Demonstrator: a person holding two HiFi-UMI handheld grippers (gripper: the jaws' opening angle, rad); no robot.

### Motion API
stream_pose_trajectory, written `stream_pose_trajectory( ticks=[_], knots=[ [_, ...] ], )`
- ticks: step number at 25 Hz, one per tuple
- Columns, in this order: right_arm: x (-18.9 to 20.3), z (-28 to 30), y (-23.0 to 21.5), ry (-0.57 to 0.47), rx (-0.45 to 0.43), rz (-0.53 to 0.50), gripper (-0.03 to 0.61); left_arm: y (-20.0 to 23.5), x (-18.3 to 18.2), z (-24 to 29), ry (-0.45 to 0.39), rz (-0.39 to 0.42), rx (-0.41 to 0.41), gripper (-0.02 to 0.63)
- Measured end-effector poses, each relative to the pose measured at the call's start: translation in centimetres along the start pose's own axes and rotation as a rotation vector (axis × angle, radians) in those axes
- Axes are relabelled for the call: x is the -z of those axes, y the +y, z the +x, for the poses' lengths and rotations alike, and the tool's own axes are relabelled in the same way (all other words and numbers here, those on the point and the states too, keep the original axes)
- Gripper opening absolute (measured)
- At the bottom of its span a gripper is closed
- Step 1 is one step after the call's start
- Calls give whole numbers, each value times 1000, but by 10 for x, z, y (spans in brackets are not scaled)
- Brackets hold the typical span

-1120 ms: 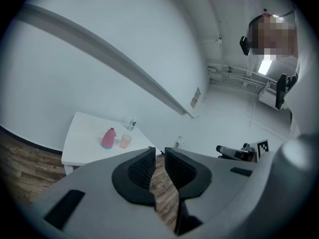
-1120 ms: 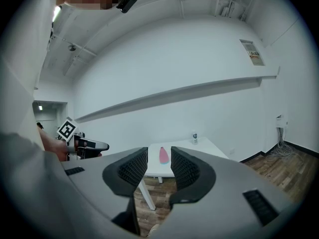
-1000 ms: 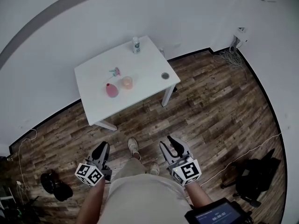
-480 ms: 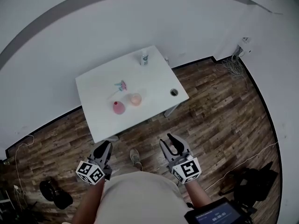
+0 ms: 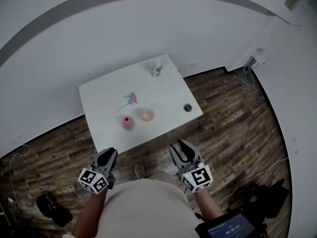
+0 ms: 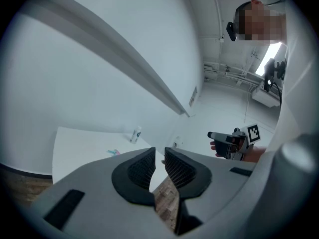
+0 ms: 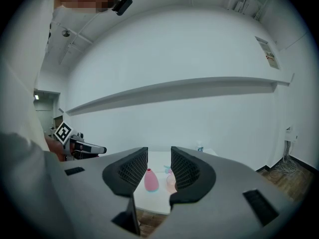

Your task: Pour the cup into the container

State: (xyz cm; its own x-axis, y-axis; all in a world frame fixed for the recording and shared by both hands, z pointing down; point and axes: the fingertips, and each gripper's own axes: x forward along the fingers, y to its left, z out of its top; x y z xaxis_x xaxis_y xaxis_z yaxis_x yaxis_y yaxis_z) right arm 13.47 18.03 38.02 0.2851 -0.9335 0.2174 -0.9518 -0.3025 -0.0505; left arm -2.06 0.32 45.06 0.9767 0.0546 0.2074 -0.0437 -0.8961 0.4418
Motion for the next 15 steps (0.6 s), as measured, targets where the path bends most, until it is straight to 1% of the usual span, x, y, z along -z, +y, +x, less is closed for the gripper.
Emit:
stream_pose_trajectory(
  ticks=[4,7,9,12,15],
  knots=[
    [-1,9,-7,18,-6,-9,126,2,-4,5,-7,2,6,66],
    [2,21,-14,21,-33,-4,132,4,-5,10,-7,12,-1,66],
    [4,31,-19,25,-66,-5,147,6,-6,14,-4,18,-10,66],
    [9,49,-25,42,-134,-17,187,7,-7,22,6,47,-29,66],
    [19,71,-30,80,-213,-60,226,9,-9,31,5,65,-60,66]
  ],
)
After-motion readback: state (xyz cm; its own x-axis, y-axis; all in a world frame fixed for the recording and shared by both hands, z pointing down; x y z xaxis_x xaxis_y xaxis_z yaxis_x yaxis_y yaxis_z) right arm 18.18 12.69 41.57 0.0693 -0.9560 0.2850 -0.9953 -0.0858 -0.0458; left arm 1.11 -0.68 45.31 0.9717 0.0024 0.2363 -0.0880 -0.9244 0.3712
